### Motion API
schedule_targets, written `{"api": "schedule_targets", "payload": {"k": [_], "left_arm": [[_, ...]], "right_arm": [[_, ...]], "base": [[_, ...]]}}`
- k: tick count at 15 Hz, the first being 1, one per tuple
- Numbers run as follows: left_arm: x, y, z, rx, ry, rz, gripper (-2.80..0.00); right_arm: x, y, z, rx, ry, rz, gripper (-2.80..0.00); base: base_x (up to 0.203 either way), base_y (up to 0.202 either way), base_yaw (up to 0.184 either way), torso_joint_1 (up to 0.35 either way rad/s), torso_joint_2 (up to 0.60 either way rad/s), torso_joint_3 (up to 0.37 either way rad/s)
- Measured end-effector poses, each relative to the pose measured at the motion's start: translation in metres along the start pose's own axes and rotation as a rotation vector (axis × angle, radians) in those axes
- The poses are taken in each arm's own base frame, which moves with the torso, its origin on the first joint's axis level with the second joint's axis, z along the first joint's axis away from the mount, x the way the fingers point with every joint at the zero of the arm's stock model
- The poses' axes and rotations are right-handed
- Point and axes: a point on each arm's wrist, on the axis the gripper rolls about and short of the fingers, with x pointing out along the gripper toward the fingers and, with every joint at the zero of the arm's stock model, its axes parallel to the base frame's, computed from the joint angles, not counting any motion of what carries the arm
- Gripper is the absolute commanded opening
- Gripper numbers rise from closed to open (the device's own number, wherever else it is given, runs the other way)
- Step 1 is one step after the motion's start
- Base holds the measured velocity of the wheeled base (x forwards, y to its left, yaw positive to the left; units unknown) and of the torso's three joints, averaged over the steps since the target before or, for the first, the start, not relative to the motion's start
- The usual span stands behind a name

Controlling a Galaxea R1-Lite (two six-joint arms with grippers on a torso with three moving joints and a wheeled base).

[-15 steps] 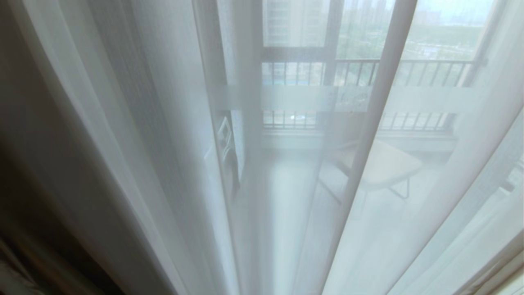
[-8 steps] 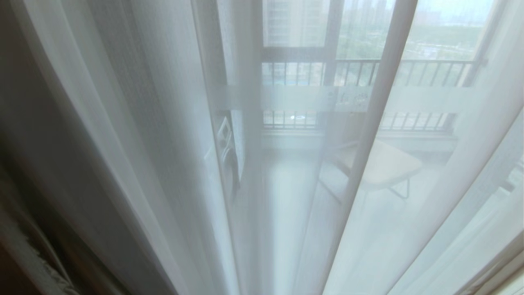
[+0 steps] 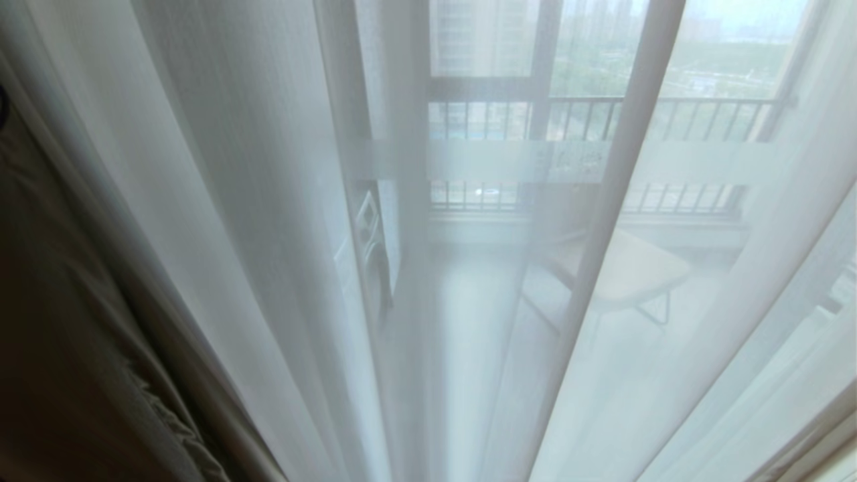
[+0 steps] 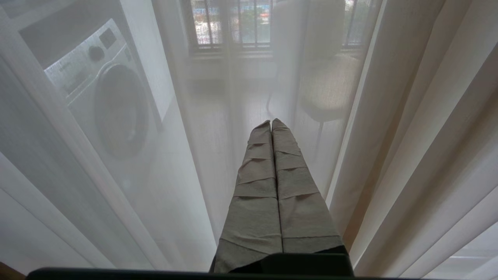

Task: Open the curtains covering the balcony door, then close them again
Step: Close the outer curtains on both sides

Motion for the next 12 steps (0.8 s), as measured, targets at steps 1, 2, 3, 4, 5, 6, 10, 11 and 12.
{"api": "schedule_targets", "payload": {"k": [1,2,3,4,5,6,10,11,12], "left_arm": [[-0.001,-0.007,-0.002,-0.020,0.007,-0.023,-2.80],[-0.004,-0.014,-0.006,-0.037,0.020,-0.048,-2.80],[-0.006,-0.019,-0.008,-0.047,0.030,-0.067,-2.80],[-0.009,-0.025,-0.011,-0.058,0.039,-0.087,-2.80],[-0.012,-0.031,-0.013,-0.068,0.048,-0.107,-2.80],[-0.014,-0.036,-0.015,-0.077,0.054,-0.125,-2.80],[-0.020,-0.052,-0.017,-0.103,0.066,-0.187,-2.80],[-0.020,-0.055,-0.016,-0.108,0.065,-0.200,-2.80],[-0.021,-0.058,-0.016,-0.112,0.065,-0.213,-2.80]], "right_arm": [[0.000,0.000,0.000,0.000,0.000,0.000,-2.80],[0.000,0.000,0.000,0.000,0.000,0.000,-2.80],[0.000,0.000,0.000,0.000,0.000,0.000,-2.80],[0.000,0.000,0.000,0.000,0.000,0.000,-2.80],[0.000,0.000,0.000,0.000,0.000,0.000,-2.80],[0.000,0.000,0.000,0.000,0.000,0.000,-2.80],[0.000,0.000,0.000,0.000,0.000,0.000,-2.80],[0.000,0.000,0.000,0.000,0.000,0.000,-2.80],[0.000,0.000,0.000,0.000,0.000,0.000,-2.80]], "base": [[0.000,0.000,0.000,0.000,0.00,0.000],[0.000,0.000,0.000,0.000,0.00,0.000],[0.000,0.000,0.000,0.000,0.00,0.000],[0.000,0.000,0.000,0.000,0.00,0.000],[0.000,0.000,0.000,0.000,0.00,0.000],[0.000,0.000,0.000,0.000,0.00,0.000],[0.000,0.000,0.000,0.000,0.00,0.000],[0.000,0.000,0.000,0.000,0.00,0.000],[0.000,0.000,0.000,0.000,0.00,0.000]]}}
